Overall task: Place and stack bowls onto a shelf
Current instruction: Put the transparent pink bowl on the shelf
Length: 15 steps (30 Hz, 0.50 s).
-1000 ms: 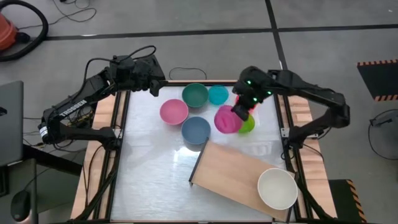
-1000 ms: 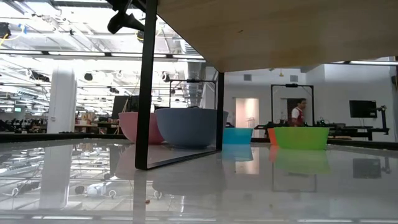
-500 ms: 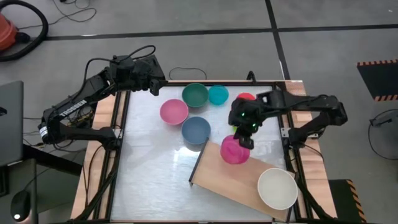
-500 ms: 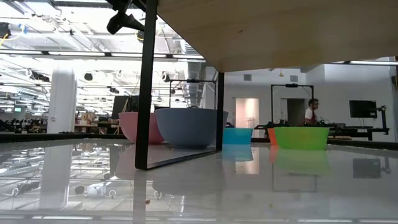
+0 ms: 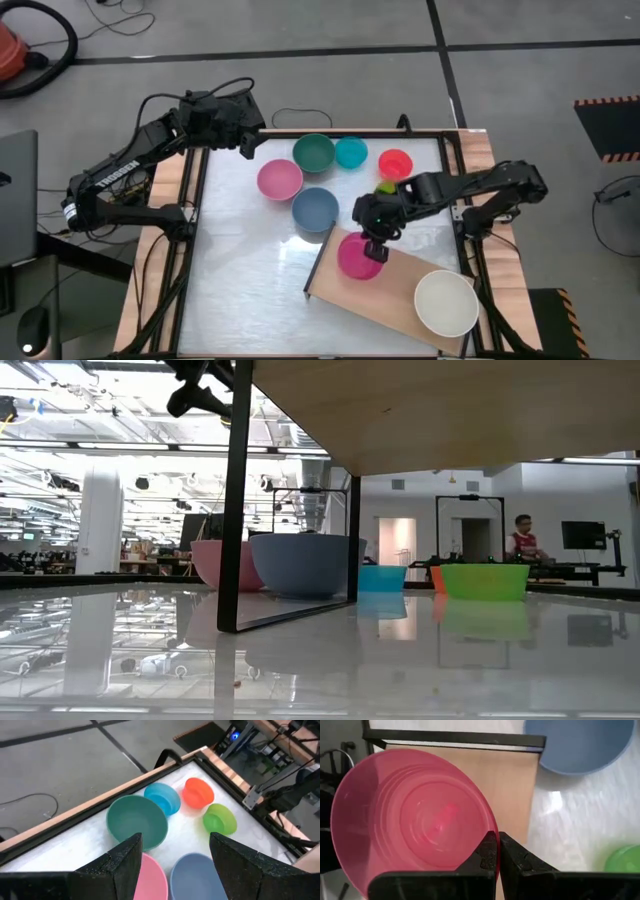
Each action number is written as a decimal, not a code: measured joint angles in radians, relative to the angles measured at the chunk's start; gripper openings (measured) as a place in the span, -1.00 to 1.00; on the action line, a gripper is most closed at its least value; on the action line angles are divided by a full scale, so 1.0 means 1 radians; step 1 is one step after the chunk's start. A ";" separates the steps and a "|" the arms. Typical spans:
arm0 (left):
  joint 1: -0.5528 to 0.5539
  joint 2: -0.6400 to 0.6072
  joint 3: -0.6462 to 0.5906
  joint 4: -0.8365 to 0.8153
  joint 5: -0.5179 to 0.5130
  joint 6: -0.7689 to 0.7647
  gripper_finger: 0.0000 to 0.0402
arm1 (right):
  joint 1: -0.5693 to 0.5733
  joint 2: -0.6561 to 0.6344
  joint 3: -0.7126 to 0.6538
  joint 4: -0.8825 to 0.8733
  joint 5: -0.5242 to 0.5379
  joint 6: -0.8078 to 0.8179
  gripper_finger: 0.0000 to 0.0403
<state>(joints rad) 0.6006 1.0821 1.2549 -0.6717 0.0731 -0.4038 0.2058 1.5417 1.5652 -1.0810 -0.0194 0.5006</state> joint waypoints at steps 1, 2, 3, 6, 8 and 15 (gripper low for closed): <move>0.000 0.000 0.000 -0.001 0.000 0.000 0.09 | 0.008 0.002 0.012 -0.022 0.007 0.014 -0.88; 0.000 0.000 0.000 -0.001 0.000 0.000 0.09 | 0.016 0.009 0.028 -0.047 0.016 0.022 -0.88; 0.000 0.000 0.000 -0.001 0.000 0.000 0.09 | 0.021 0.020 0.046 -0.055 0.019 0.023 -0.88; 0.000 0.000 0.000 -0.008 0.000 -0.001 0.09 | 0.034 0.040 0.094 -0.079 0.026 0.024 -0.88; 0.000 0.000 0.000 -0.012 0.000 0.000 0.09 | 0.041 0.068 0.124 -0.099 0.026 0.024 -0.88; 0.000 0.000 0.000 -0.029 0.000 0.000 0.09 | 0.069 0.189 0.209 -0.238 0.030 -0.001 -0.87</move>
<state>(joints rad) 0.6009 1.0817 1.2549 -0.7008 0.0728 -0.4042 0.2745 1.7311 1.7746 -1.3189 0.0109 0.4994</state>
